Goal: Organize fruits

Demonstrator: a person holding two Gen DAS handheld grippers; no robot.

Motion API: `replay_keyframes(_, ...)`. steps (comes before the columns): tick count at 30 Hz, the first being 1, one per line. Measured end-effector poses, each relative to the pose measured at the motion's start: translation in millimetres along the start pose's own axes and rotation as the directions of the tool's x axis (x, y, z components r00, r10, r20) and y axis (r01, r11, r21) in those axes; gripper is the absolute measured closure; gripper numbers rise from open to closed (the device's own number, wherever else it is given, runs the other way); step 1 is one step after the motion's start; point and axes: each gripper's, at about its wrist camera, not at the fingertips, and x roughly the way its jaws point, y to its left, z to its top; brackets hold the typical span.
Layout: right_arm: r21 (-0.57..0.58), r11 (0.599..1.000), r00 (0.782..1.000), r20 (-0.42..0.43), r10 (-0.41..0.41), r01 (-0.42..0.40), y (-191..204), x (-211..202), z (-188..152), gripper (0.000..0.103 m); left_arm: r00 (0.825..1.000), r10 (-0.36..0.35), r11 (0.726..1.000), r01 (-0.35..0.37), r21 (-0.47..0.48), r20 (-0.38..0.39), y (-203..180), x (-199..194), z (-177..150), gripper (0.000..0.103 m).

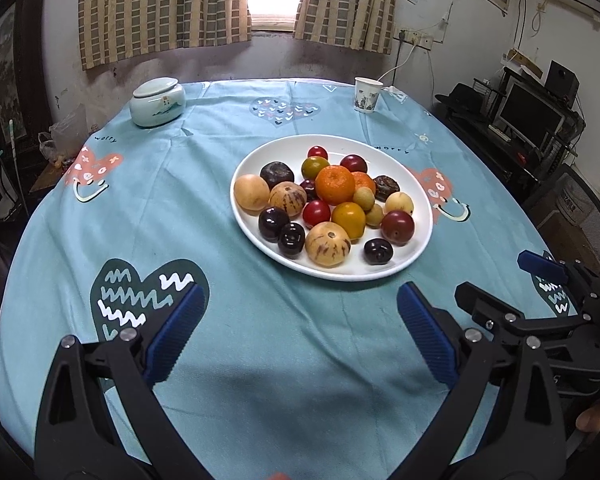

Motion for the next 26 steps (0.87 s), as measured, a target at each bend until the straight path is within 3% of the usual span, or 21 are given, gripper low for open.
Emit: replay_keyframes(26, -0.002, 1.0, 1.0, -0.004, 0.01, -0.01, 1.9, 0.5, -1.1, 0.001, 0.999, 0.036, 0.999, -0.036, -0.039, -0.014, 12.1, 1.0, 0.9, 0.002)
